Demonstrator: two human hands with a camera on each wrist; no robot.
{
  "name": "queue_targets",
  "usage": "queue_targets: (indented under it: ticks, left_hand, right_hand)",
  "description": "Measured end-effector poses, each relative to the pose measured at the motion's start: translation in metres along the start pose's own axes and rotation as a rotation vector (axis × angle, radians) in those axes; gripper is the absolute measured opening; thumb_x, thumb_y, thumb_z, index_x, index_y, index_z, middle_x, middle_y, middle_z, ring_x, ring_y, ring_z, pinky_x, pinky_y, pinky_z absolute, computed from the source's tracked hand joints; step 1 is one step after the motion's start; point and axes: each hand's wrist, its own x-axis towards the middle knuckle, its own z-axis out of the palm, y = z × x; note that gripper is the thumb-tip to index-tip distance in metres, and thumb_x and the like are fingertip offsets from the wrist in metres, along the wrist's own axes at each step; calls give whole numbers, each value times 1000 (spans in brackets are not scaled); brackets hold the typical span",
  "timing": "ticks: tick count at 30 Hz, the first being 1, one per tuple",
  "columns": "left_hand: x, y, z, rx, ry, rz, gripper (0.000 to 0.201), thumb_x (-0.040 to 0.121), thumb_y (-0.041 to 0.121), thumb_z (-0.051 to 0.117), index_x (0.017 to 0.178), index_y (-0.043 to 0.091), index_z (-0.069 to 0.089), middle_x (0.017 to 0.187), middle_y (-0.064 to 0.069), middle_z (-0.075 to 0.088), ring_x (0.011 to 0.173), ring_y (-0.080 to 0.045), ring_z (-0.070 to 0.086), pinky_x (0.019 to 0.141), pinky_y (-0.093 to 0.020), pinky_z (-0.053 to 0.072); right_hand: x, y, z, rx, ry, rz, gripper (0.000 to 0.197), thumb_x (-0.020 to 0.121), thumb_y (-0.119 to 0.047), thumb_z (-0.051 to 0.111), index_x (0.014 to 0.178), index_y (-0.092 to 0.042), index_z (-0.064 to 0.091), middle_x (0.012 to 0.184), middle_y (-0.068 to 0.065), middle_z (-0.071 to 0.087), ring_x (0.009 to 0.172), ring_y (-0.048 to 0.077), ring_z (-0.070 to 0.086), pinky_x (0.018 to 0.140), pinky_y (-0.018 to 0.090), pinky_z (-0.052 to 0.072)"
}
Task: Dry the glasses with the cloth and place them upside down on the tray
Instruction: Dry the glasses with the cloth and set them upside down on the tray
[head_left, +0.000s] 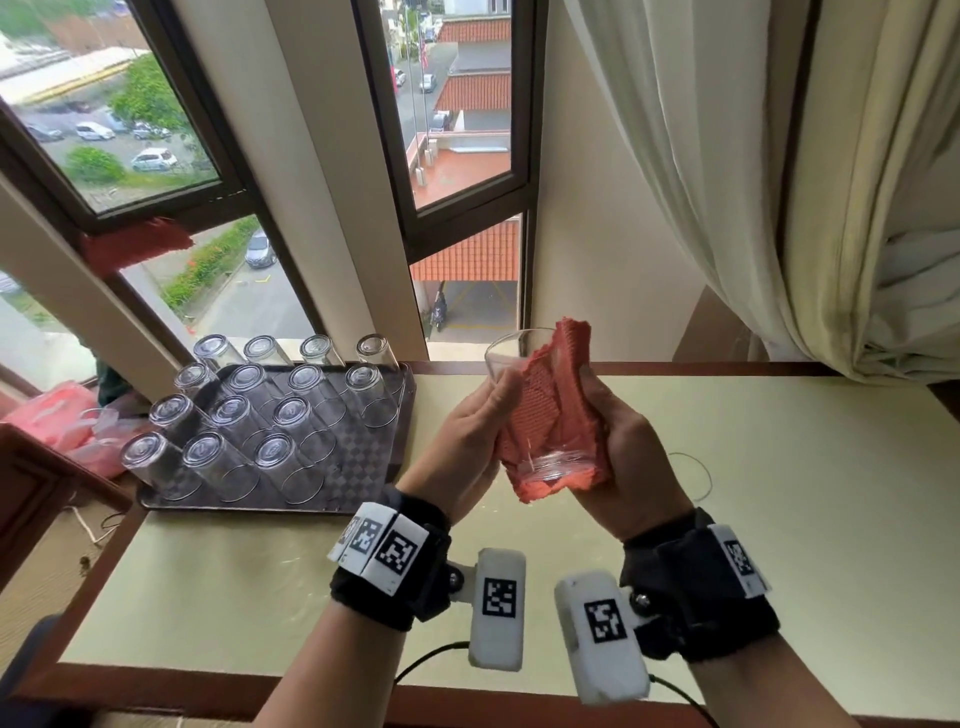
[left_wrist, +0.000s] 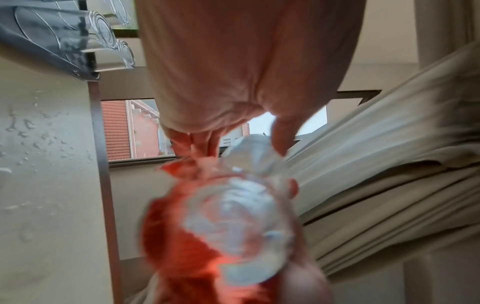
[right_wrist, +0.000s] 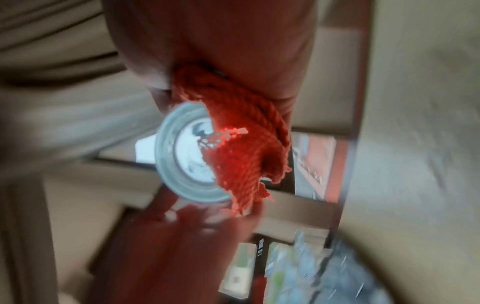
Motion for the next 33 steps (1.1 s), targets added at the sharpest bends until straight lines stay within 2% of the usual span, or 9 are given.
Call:
queue_targets:
  ticks: [5,7,10,14,19,24,28,31,33]
  left_hand:
    - [8,4,-5,-19,178,-30,70,98,18,56,154,-1,19,133,-16,61,123,-21,60,105,-34,48]
    - [7,4,2,35,175,-9,59,101,33,53,146,1,31,127,-16,62,114,-21,63,91,-31,55]
    - [1,4,4,30,132,-10,60,97,52,46,132,4,49,116,-16,62,105,-30,61,97,-49,49]
    - [-1,12,-2,3,135,23,44,93,47,44,111,17,70,114,-14,65,108,-28,57,104,-48,39]
    - [1,9,6,20,172,74,70,97,49,48,139,-6,36,131,-38,50,116,-33,55,107,-56,44]
    - [-4,11,2,58,115,39,63,87,53,40,122,4,60,106,-11,68,103,-25,63,100,-42,49]
    - [-2,10,3,2,210,30,38,102,38,39,105,7,61,97,-12,62,95,-25,56,106,-52,39]
    - [-3,4,9,-33,149,16,51,96,47,51,124,4,55,115,-27,60,105,-36,58,105,-61,41]
    - [-6,5,9,-28,147,16,65,90,54,52,129,2,54,111,-18,66,104,-31,63,99,-50,51]
  right_hand:
    - [7,6,1,-438,96,-194,61,91,-35,51,151,-24,42,137,3,61,119,26,64,90,36,58]
    - [7,10,5,-401,79,-182,63,89,-33,52,151,-22,41,135,3,63,117,23,65,93,35,57]
    - [4,3,11,-153,-5,-33,55,94,-33,45,146,-16,45,134,12,64,117,30,66,93,43,57]
    - [6,-5,10,-112,-2,-27,55,95,-36,45,145,-14,47,130,15,65,113,34,67,92,50,56]
    - [11,4,15,-302,12,-137,58,93,-32,49,149,-24,42,138,6,61,120,26,64,97,42,55]
    - [7,-2,12,28,-38,48,55,98,-38,41,144,-9,46,131,18,64,116,34,65,98,53,52]
    - [11,1,13,-242,32,-95,52,98,-34,44,148,-20,43,133,14,64,115,34,66,93,47,57]
    - [12,7,13,-314,13,-127,54,96,-31,45,149,-22,42,135,11,63,117,32,65,94,44,57]
    - [10,6,14,-176,-16,-39,50,99,-32,42,146,-16,45,136,15,61,120,33,63,97,47,54]
